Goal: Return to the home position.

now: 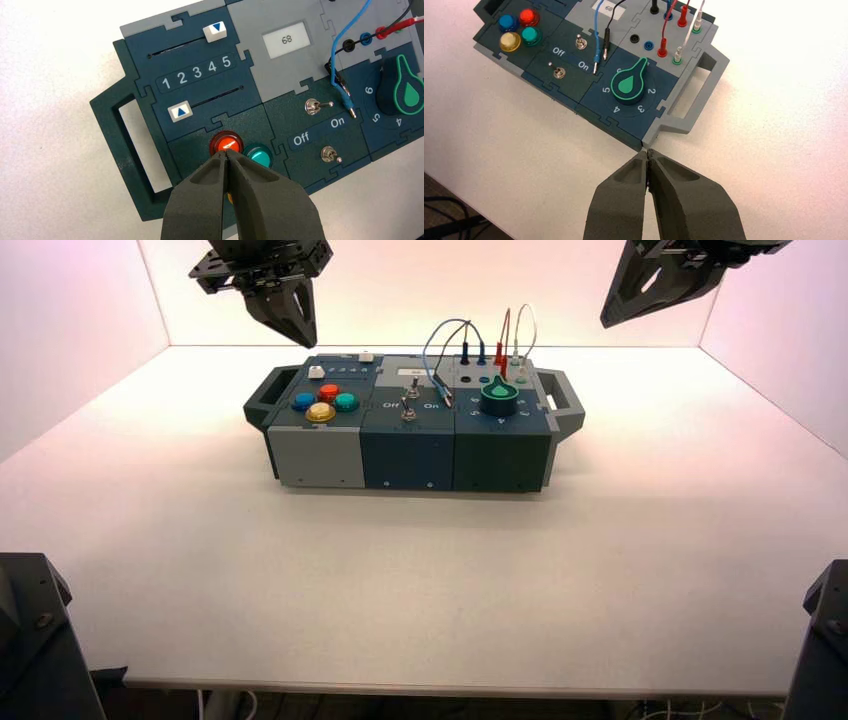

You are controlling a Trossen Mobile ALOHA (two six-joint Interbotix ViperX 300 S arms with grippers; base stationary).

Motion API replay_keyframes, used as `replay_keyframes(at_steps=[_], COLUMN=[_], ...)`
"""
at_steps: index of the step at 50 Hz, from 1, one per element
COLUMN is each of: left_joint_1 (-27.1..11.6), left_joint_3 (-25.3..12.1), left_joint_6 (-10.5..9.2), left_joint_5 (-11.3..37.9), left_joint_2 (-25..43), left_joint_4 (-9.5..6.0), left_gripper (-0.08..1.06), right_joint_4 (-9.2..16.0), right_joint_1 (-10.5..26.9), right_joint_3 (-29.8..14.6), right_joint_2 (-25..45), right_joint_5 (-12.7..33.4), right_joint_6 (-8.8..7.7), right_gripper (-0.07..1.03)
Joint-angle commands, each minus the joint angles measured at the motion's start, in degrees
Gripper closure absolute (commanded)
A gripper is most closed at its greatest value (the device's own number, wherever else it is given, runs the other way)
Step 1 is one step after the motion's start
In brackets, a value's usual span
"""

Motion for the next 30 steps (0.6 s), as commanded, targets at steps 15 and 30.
replay_keyframes(at_steps=[15,30], left_joint_1=[0.09,0.09], left_joint_3=[-1.49,-1.05], left_joint_6=[0.26,0.26], left_joint_5=[0.00,0.00], left_joint_2=[-1.32,-2.46], left_joint_4=[-0.18,-0.18], left_gripper=[1.01,1.01], right_joint_4=[0.09,0.18], right_joint_1=[0.00,0.00], right_joint_3=[-1.49,-1.32], right_joint_2=[-0.70,-2.02], right_joint_5=[-0.44,-0.26], right_joint_6=[-0.09,0.18], right_gripper=[0.98,0.98])
